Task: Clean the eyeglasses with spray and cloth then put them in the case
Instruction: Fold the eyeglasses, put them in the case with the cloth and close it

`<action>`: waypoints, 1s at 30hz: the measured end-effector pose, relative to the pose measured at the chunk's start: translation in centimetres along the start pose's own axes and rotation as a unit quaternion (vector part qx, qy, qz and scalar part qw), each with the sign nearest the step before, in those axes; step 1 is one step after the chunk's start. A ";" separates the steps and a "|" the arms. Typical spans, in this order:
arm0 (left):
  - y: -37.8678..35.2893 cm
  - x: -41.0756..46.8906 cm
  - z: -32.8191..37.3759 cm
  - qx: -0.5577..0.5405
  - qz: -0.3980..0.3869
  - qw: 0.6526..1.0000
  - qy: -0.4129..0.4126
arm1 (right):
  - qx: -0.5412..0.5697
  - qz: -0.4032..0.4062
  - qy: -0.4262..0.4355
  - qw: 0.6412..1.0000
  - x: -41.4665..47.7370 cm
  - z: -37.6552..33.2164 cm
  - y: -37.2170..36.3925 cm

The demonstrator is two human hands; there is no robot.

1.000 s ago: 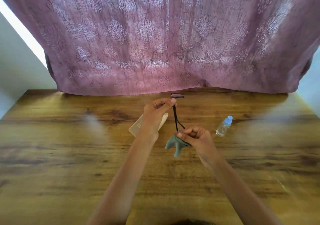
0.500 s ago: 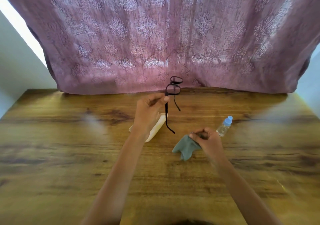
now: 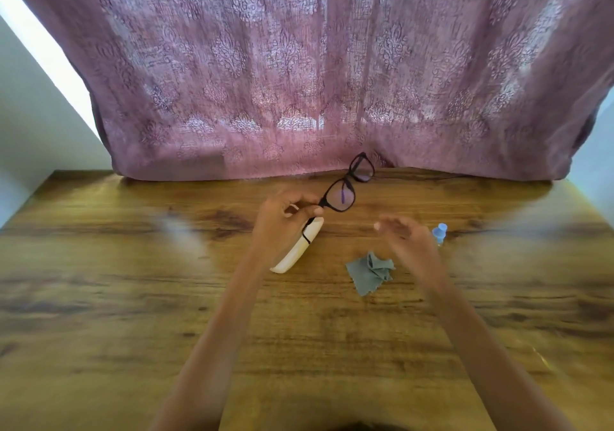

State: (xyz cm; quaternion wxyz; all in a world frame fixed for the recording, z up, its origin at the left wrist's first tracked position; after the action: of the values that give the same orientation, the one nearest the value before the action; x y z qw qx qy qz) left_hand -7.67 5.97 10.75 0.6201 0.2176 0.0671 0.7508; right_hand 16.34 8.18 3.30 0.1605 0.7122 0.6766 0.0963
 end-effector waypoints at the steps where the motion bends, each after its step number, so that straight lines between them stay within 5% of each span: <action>1: 0.0 -0.1 0.0 0.017 -0.008 1.000 -0.010 | 0.022 0.009 0.000 1.000 0.2 -0.4 0.2; 6: -0.9 -0.9 0.6 0.054 -0.063 0.991 -0.102 | 0.181 0.005 -0.053 0.982 1.4 -1.4 0.4; 16: -2.3 -2.1 -1.7 0.131 -0.114 0.975 -0.141 | 0.183 0.001 -0.068 0.981 1.0 -0.3 0.9; 21: -1.5 -3.2 -3.4 0.006 -0.005 0.999 0.036 | 0.217 -0.007 -0.102 0.971 0.3 1.7 0.3; 25: -1.8 -4.7 -6.5 -0.112 0.073 0.968 0.211 | 0.216 -0.006 -0.107 0.970 -0.6 2.7 -0.5; 30: -2.2 -5.2 -7.9 -0.142 0.079 0.950 0.265 | 0.217 -0.010 -0.085 0.972 -1.3 2.7 -0.9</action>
State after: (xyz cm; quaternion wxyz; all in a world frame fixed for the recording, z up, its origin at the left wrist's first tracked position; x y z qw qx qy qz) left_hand -8.21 2.85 1.57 0.5430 -0.0751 0.1042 0.8299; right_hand 16.37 6.68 0.59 0.0600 0.7287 0.6723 -0.1156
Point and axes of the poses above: each hand's wrist, its own x-axis towards the middle knuckle, its own y-axis out of the back of the hand, z = x × y, the point moved 8 cm from there along x, towards the middle knuckle, and after that the axes turned 3 degrees about z, right-handed, at the moved point
